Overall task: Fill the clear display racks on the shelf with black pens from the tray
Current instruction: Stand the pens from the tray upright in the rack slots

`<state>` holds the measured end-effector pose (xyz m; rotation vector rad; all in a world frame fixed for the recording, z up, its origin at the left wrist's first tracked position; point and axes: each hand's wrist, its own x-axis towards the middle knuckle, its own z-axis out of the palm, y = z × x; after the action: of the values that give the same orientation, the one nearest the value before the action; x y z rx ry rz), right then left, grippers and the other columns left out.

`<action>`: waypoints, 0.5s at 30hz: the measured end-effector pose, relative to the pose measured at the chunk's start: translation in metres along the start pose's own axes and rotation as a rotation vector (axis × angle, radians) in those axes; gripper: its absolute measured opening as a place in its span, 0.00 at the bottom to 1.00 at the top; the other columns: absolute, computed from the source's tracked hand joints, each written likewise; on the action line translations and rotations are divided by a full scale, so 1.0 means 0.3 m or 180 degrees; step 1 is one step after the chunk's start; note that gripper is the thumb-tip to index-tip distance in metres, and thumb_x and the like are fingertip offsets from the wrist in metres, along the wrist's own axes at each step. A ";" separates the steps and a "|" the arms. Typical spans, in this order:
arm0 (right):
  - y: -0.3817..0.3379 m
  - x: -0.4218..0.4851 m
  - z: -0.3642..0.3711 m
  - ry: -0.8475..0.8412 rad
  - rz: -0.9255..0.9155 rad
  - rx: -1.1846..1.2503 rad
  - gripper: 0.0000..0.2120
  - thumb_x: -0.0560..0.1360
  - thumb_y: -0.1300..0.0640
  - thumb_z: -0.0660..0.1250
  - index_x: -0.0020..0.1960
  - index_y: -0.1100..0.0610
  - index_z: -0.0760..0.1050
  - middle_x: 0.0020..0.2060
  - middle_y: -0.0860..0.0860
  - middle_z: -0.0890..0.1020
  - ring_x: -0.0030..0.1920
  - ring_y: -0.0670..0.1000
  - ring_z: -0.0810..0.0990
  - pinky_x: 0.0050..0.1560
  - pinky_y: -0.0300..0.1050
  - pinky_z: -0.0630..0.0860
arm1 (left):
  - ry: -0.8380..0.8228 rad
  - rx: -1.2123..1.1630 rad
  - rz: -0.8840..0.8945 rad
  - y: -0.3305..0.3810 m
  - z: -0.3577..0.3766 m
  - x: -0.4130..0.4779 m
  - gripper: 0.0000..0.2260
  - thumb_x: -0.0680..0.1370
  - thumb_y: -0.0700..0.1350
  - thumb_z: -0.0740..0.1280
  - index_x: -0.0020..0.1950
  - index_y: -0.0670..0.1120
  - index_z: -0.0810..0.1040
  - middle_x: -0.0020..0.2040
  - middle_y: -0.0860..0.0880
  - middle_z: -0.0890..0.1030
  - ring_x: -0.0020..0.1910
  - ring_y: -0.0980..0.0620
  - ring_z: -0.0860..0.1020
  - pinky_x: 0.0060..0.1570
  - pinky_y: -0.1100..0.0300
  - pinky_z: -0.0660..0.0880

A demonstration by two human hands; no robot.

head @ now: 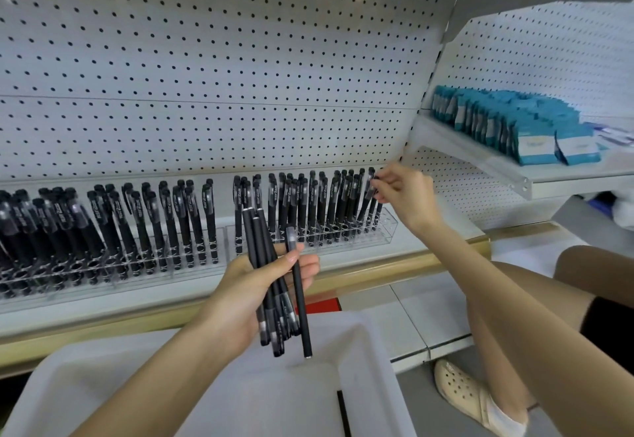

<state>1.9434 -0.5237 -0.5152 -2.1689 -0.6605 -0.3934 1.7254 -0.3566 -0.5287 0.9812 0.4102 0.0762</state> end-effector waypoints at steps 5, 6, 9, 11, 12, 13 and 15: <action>0.028 -0.018 0.012 -0.0081 -0.0512 -0.0755 0.12 0.77 0.60 0.67 0.60 0.62 0.78 0.42 0.57 0.85 0.40 0.57 0.84 0.46 0.56 0.80 | -0.0024 0.0072 0.0094 -0.010 0.001 0.004 0.10 0.75 0.36 0.68 0.56 0.37 0.80 0.49 0.41 0.85 0.49 0.46 0.84 0.46 0.58 0.81; 0.027 -0.016 0.012 -0.0107 -0.0586 -0.0856 0.12 0.77 0.60 0.67 0.60 0.61 0.78 0.42 0.57 0.85 0.41 0.57 0.84 0.46 0.56 0.80 | -0.0018 0.0095 0.0099 -0.014 0.001 0.004 0.10 0.75 0.36 0.68 0.56 0.36 0.80 0.49 0.41 0.85 0.49 0.46 0.84 0.46 0.59 0.81; 0.017 0.001 0.013 -0.0157 -0.0520 -0.0815 0.10 0.76 0.60 0.68 0.57 0.61 0.79 0.43 0.55 0.85 0.40 0.52 0.84 0.47 0.52 0.81 | -0.0008 0.0142 0.0086 -0.025 0.008 0.006 0.10 0.75 0.36 0.68 0.55 0.37 0.80 0.48 0.41 0.85 0.49 0.46 0.84 0.47 0.59 0.81; 0.011 0.013 0.014 -0.0162 -0.0246 -0.0485 0.08 0.75 0.62 0.70 0.53 0.61 0.81 0.38 0.52 0.84 0.34 0.42 0.83 0.45 0.45 0.81 | -0.0003 0.0103 0.0031 -0.034 0.016 0.005 0.09 0.75 0.36 0.68 0.55 0.38 0.81 0.48 0.41 0.85 0.49 0.46 0.84 0.45 0.59 0.81; 0.012 0.019 0.015 -0.0145 -0.0094 -0.0266 0.06 0.74 0.64 0.70 0.52 0.61 0.81 0.36 0.52 0.83 0.31 0.39 0.81 0.43 0.41 0.81 | -0.0007 0.0107 -0.0002 -0.039 0.019 0.004 0.09 0.75 0.36 0.68 0.55 0.38 0.81 0.48 0.41 0.85 0.48 0.46 0.84 0.45 0.59 0.81; 0.014 0.024 0.016 -0.0129 0.0069 -0.0046 0.05 0.74 0.65 0.71 0.50 0.62 0.81 0.35 0.52 0.83 0.30 0.39 0.81 0.42 0.39 0.81 | -0.0011 0.0125 -0.0037 -0.046 0.022 0.003 0.09 0.75 0.37 0.69 0.55 0.39 0.81 0.48 0.41 0.85 0.48 0.46 0.84 0.45 0.58 0.81; 0.020 0.025 0.014 -0.0138 0.0292 0.0230 0.04 0.73 0.65 0.71 0.48 0.63 0.81 0.33 0.51 0.83 0.30 0.41 0.82 0.39 0.37 0.81 | -0.0008 0.0134 -0.0089 -0.059 0.025 0.001 0.10 0.74 0.38 0.69 0.55 0.39 0.81 0.48 0.41 0.85 0.48 0.45 0.84 0.46 0.56 0.80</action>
<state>1.9533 -0.5212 -0.5179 -2.1352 -0.5877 -0.2709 1.7264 -0.3724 -0.5396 1.0165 0.4247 0.0412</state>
